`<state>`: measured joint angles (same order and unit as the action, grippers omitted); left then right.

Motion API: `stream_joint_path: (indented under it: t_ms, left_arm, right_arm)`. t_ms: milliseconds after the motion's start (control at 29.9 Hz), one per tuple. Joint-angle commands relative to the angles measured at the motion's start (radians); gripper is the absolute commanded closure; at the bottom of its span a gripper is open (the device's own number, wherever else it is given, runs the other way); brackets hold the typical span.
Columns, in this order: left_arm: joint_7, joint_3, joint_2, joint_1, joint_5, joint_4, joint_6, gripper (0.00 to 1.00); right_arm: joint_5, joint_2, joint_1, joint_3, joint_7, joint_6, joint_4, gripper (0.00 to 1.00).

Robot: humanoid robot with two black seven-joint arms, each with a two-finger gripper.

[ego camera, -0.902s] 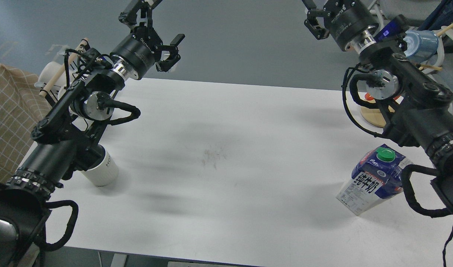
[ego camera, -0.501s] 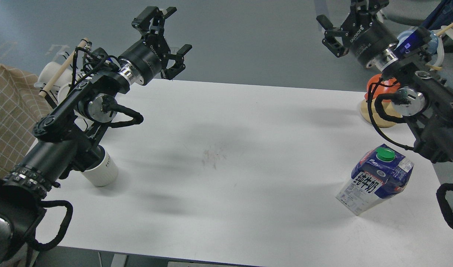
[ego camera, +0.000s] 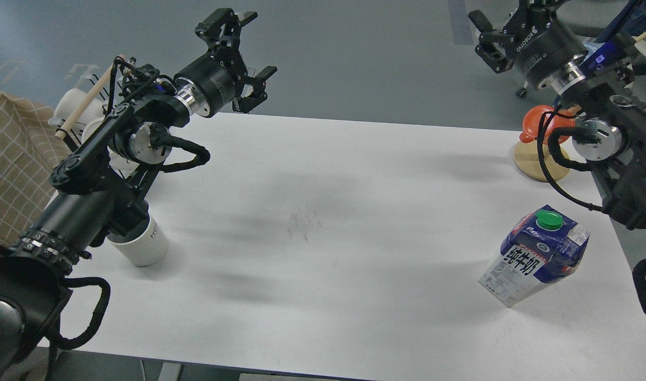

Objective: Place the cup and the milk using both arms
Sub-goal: 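Lower the left gripper toward the white cup lying on the table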

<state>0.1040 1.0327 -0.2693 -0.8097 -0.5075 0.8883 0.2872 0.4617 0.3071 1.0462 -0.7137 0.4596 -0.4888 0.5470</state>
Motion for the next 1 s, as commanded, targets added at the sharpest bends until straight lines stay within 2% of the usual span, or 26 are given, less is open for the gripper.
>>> stream_joint_path:
  t_ms: [0,67,134,301,501,968]
  left_arm:
    - [0.045,0.000,-0.011,-0.029,-0.008,0.003,-0.031,0.01]
    - [0.045,0.003,-0.010,-0.032,-0.009,0.007,-0.058,0.01]
    - [0.036,0.001,-0.010,-0.031,-0.014,0.011,-0.060,0.01]
    - [0.039,0.038,-0.008,-0.023,-0.022,0.021,0.030,0.01]
    - [0.045,0.043,-0.001,-0.017,-0.022,0.023,0.000,0.01]
    - [0.034,0.058,-0.016,-0.014,-0.008,0.026,-0.011,0.00]
  right_arm:
    - [-0.002,0.004,0.005,-0.001,0.004,0.000,-0.002,0.00]
    - [-0.002,0.001,0.006,-0.003,0.029,0.000,-0.005,0.00]
    - [0.000,0.001,0.011,-0.001,0.029,0.000,-0.007,0.00]
    - [-0.002,-0.008,0.034,-0.003,0.029,0.000,-0.015,0.00]
    - [0.000,-0.025,0.038,-0.006,0.029,0.000,-0.018,0.00]
    - [0.000,-0.048,0.052,-0.020,0.029,0.000,-0.041,0.00]
